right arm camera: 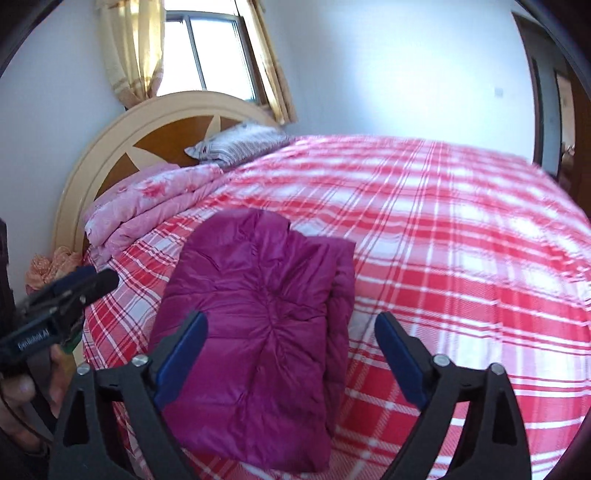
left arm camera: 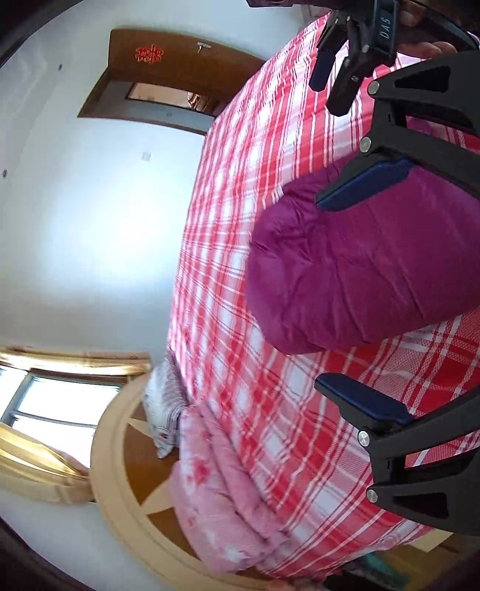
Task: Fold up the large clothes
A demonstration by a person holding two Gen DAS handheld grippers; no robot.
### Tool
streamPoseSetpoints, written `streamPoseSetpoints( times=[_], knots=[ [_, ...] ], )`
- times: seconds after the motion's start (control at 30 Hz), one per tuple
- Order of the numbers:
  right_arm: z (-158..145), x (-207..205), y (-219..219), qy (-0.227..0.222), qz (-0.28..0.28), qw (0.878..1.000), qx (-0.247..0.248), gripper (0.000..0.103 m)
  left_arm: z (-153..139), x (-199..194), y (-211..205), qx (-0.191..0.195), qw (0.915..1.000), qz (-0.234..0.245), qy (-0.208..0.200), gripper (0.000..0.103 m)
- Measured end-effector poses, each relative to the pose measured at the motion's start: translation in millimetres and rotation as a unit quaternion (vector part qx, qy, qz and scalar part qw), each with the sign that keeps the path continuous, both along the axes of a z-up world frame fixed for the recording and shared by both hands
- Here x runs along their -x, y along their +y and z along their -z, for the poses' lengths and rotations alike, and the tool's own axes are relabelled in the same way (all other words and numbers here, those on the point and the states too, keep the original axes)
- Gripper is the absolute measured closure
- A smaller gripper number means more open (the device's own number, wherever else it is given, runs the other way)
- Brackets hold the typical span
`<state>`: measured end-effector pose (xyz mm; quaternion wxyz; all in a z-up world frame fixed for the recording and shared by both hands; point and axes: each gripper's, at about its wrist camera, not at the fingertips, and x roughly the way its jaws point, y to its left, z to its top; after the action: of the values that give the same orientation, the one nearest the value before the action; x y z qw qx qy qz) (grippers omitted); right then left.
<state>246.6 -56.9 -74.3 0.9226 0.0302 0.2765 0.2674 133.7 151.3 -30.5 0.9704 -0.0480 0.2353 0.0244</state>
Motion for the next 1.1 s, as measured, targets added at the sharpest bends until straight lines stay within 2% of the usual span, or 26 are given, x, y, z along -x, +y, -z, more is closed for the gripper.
streamPoseSetpoints(
  times=[0.17, 0.37, 0.7, 1.1],
  knots=[
    [-13.3, 14.8, -16.5, -0.014, 0.014, 1.000, -0.019, 0.007, -19.0, 12.9, -6.9, -0.016, 0.9996, 0.004, -0.022, 0.013],
    [-29.0, 29.7, -21.9, -0.033, 0.021, 0.999, -0.027, 0.006, -28.4, 19.7, -7.1, -0.016, 0.9993, 0.006, -0.034, 0.013],
    [-44.7, 49.0, -20.6, -0.071, 0.024, 0.997, -0.020, 0.002, -33.1, 25.4, -8.9, -0.017, 0.9990, 0.007, -0.040, 0.013],
    [-48.3, 56.4, -27.1, -0.083, 0.027, 0.996, -0.031, 0.002, -30.7, 25.2, -15.1, -0.025, 0.9990, 0.012, -0.036, 0.013]
  ],
)
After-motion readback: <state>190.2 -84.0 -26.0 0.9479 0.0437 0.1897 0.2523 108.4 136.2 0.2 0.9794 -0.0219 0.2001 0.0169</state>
